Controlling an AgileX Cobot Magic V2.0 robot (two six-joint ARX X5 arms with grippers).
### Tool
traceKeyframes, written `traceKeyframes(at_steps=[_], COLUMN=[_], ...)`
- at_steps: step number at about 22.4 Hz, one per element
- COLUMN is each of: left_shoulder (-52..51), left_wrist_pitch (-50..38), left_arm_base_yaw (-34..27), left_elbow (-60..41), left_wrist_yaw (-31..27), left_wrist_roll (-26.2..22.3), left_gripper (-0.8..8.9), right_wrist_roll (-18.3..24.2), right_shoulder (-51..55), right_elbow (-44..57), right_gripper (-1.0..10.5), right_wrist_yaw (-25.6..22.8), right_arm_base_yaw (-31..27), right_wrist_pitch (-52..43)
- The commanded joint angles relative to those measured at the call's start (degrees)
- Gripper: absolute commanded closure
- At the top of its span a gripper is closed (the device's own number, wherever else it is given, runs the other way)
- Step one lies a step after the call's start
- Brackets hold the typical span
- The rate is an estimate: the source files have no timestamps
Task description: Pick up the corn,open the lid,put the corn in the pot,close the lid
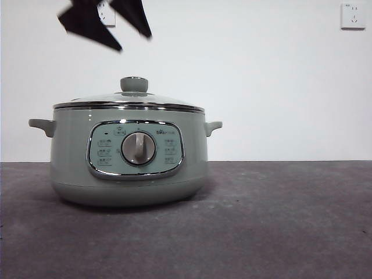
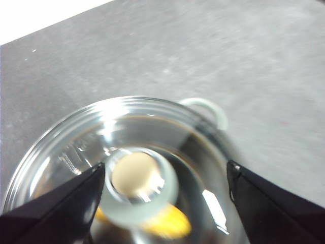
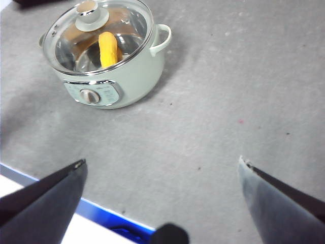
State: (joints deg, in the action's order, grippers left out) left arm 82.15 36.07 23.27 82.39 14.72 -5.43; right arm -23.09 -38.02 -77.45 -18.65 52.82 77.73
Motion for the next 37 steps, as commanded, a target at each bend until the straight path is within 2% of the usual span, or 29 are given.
traceKeyframes(at_steps=[1,6,9,13,22,24,25,28,29,37], left_shoulder=[-3.3,-11.2,-15.7,-19.1,-20.2,-20.2,-20.2,-20.2,-20.2,-20.2], left_wrist_pitch=[7.9,25.4,32.5,37.2,39.1,39.1,39.1,39.1,39.1,39.1], left_arm_base_yaw=[0.1,0.1,0.1,0.1,0.1,0.1,0.1,0.1,0.1,0.1], left_elbow=[3.2,7.9,7.9,7.9,7.9,7.9,7.9,7.9,7.9,7.9], left_wrist_yaw=[3.0,9.7,12.5,12.8,14.3,14.7,14.7,14.8,15.0,15.7], left_wrist_roll=[0.8,1.4,1.3,1.3,1.1,1.0,0.7,0.0,-0.4,-0.9], left_gripper=[4.08,4.08,4.08,4.08,4.09,4.55,5.26,8.35,8.16,8.2], right_wrist_roll=[3.6,9.5,12.6,15.5,15.8,15.7,15.7,15.8,15.8,15.8], right_shoulder=[0.0,0.0,0.0,0.0,0.0,0.0,0.0,0.0,0.0,0.0], right_elbow=[0.6,0.6,0.6,0.6,0.6,0.6,0.6,0.6,0.6,0.6], right_gripper=[4.5,4.5,4.5,4.5,4.5,5.4,6.2,9.3,9.7,9.5], right_wrist_yaw=[-0.4,1.1,5.6,10.8,11.2,11.2,11.2,11.2,11.2,11.0], right_arm_base_yaw=[0.1,0.1,0.1,0.1,0.1,0.1,0.1,0.1,0.1,0.1], right_wrist_pitch=[1.5,1.5,1.5,1.5,1.5,1.5,1.5,1.5,1.5,1.5])
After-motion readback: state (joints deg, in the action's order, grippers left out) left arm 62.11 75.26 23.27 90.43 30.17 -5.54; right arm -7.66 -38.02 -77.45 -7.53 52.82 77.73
